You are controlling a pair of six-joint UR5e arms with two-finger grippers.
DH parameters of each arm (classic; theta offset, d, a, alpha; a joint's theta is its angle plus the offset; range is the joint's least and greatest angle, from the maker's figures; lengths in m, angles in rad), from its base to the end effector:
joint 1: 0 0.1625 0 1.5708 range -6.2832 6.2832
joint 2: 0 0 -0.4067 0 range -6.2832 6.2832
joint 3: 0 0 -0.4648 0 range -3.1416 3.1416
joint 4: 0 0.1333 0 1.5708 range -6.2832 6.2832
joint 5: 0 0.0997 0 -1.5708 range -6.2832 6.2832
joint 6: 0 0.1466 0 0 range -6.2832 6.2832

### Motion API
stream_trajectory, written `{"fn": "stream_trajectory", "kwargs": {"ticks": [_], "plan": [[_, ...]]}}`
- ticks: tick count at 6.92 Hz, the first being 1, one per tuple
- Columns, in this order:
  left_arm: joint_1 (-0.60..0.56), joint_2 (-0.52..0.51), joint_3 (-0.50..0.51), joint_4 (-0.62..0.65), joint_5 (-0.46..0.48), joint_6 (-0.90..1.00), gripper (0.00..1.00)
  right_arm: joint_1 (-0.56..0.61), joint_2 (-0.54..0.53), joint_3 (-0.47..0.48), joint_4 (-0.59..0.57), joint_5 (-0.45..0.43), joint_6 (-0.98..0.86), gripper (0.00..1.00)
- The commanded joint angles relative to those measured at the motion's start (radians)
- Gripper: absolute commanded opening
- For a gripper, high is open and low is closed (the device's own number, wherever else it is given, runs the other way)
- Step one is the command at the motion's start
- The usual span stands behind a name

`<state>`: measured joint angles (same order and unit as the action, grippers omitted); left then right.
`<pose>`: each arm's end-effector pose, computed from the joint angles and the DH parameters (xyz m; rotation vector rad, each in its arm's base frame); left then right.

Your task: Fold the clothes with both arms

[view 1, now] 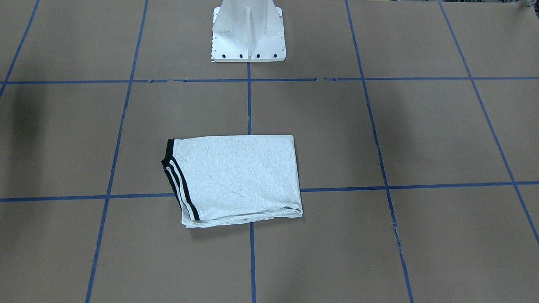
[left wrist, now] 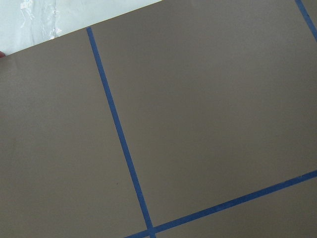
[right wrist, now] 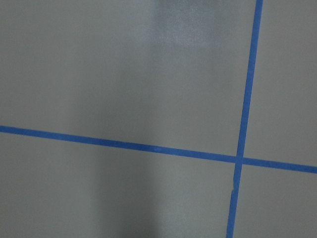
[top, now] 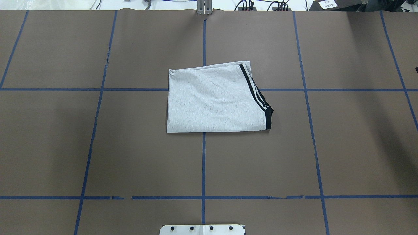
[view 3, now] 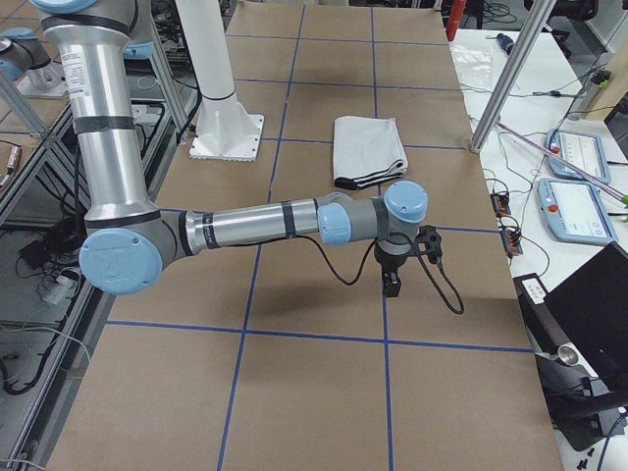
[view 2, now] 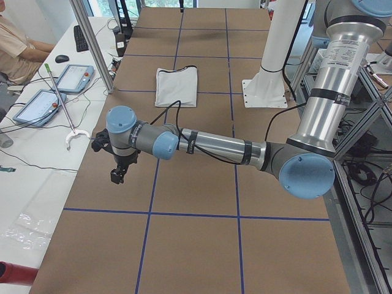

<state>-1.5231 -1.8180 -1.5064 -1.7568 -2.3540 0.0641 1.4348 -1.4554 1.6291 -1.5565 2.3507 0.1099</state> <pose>0.0029 -0.6877 0.5333 0.3567 0.7727 0.2494 -0.0544 -0.6204 0.5699 0.0817 -0.7937 -0.0980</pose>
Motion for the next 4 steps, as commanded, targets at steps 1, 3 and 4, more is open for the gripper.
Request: {"fn": "stream_trajectory", "kwargs": {"ticks": [1, 3, 4], "plan": [[-0.003, 0.092, -0.076, -0.007, -0.013, 0.002, 1.0, -0.001, -0.033, 0.046, 0.006, 0.002, 0.005, 1.0], [-0.002, 0.109, -0.066, -0.004, -0.007, -0.001, 1.0, -0.001, -0.014, 0.051, 0.007, 0.008, 0.004, 1.0], [0.0, 0.108, -0.06, -0.004, -0.008, -0.003, 1.0, -0.002, -0.013, 0.037, 0.0, 0.006, 0.004, 1.0]]}}
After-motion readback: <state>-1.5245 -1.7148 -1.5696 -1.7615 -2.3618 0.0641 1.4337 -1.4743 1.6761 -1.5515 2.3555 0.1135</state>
